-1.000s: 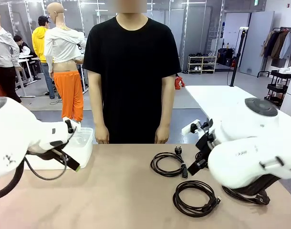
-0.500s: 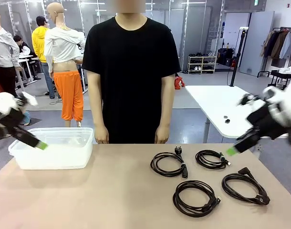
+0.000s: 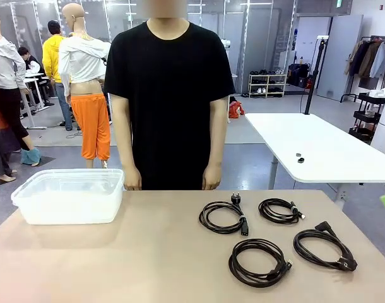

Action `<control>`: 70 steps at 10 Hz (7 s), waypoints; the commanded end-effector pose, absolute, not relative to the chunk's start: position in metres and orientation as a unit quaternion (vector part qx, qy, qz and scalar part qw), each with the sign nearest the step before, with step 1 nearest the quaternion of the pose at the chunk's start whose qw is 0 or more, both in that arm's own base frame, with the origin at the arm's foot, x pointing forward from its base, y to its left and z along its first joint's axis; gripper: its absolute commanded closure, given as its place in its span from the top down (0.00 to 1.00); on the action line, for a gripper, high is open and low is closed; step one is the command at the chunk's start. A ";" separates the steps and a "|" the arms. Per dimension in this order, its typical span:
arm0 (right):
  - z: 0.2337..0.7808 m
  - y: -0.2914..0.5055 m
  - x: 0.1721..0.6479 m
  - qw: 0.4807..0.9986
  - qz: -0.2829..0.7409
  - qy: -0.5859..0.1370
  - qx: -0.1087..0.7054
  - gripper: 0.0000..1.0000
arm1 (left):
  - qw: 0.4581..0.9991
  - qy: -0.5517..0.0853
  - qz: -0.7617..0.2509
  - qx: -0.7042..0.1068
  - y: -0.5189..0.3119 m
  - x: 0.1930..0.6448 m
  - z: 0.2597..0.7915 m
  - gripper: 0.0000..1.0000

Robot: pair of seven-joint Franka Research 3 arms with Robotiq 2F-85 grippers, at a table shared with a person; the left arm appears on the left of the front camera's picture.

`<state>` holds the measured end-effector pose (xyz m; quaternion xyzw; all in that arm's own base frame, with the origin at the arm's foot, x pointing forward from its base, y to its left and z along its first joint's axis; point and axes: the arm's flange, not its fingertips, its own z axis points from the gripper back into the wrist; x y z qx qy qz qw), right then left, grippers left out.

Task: Organize and store the cables.
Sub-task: Place the Power Cable into the Organizing box.

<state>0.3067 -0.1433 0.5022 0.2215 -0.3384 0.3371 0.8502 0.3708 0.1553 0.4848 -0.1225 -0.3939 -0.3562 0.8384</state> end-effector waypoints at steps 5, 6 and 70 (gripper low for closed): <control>0.496 -0.185 0.289 0.834 0.310 -0.394 0.231 1.00 | 0.854 -0.401 -0.300 -0.143 0.184 0.361 0.470 1.00; 0.496 -0.185 0.289 0.834 0.310 -0.394 0.231 1.00 | 0.854 -0.401 -0.300 -0.143 0.184 0.361 0.470 1.00; 0.296 0.193 0.627 0.999 0.014 -0.031 0.013 0.00 | 0.854 -0.401 -0.300 -0.143 0.184 0.361 0.470 1.00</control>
